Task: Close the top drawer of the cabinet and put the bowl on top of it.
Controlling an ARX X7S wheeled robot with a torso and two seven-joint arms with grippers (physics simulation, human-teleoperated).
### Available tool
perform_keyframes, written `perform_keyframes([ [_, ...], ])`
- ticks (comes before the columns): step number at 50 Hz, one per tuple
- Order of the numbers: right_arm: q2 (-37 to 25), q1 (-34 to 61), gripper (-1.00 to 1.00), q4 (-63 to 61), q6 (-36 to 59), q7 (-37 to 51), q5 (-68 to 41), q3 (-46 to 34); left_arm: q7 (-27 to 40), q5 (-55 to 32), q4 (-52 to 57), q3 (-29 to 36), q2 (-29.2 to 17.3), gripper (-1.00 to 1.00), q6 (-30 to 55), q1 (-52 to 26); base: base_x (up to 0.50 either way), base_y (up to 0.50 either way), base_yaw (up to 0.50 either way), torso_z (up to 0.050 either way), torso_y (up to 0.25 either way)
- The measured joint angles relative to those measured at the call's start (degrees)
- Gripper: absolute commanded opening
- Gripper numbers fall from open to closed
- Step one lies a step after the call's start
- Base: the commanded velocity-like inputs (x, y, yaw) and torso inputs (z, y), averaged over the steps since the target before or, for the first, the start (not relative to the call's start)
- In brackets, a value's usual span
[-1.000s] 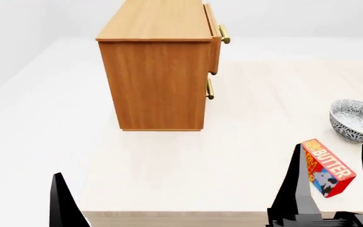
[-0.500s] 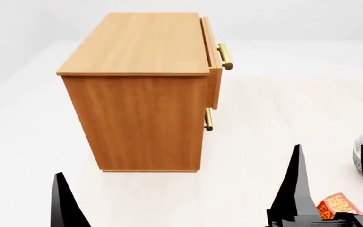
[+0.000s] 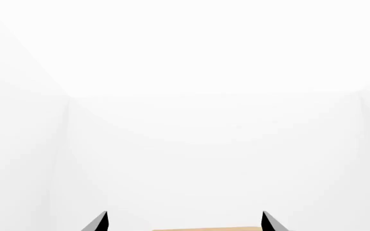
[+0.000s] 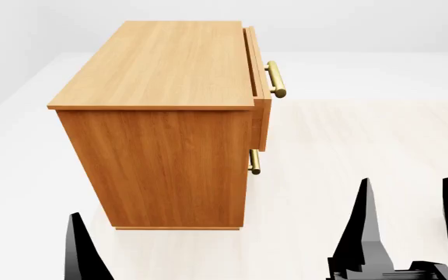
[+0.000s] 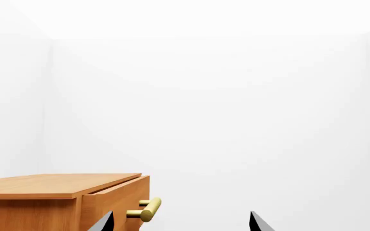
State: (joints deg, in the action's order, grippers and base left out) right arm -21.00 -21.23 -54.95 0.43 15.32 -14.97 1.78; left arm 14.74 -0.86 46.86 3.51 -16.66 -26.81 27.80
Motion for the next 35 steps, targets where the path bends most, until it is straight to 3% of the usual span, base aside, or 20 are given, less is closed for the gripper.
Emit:
perform_keyframes([
  [6, -0.18, 0.07, 1.00, 0.03, 0.05, 0.11, 0.01, -0.17, 0.19, 0.08, -0.02, 0.11, -0.13, 1.00, -0.05, 0.04, 0.48, -0.18, 0.00, 0.000, 0.000],
  [16, -0.80, 1.21, 1.00, -0.26, 2.61, 0.86, -0.92, -0.45, 0.47, 0.13, -0.10, 0.29, -0.39, 1.00, 0.10, -0.07, 0.00, 0.00, 0.00, 0.000, 0.000],
  [23, -2.94, 7.03, 1.00, -0.36, 12.95, 3.64, -6.87, 0.69, 0.57, 0.20, -0.16, 0.55, -0.60, 1.00, 0.11, -0.20, 0.00, 0.00, 0.00, 0.000, 0.000],
  [35, -6.97, 25.26, 1.00, 7.07, 32.90, 7.55, -22.58, 2.34, 0.79, 0.57, 0.03, 1.02, -0.82, 1.00, 0.20, -0.30, 0.00, 0.00, 0.00, 0.000, 0.000],
])
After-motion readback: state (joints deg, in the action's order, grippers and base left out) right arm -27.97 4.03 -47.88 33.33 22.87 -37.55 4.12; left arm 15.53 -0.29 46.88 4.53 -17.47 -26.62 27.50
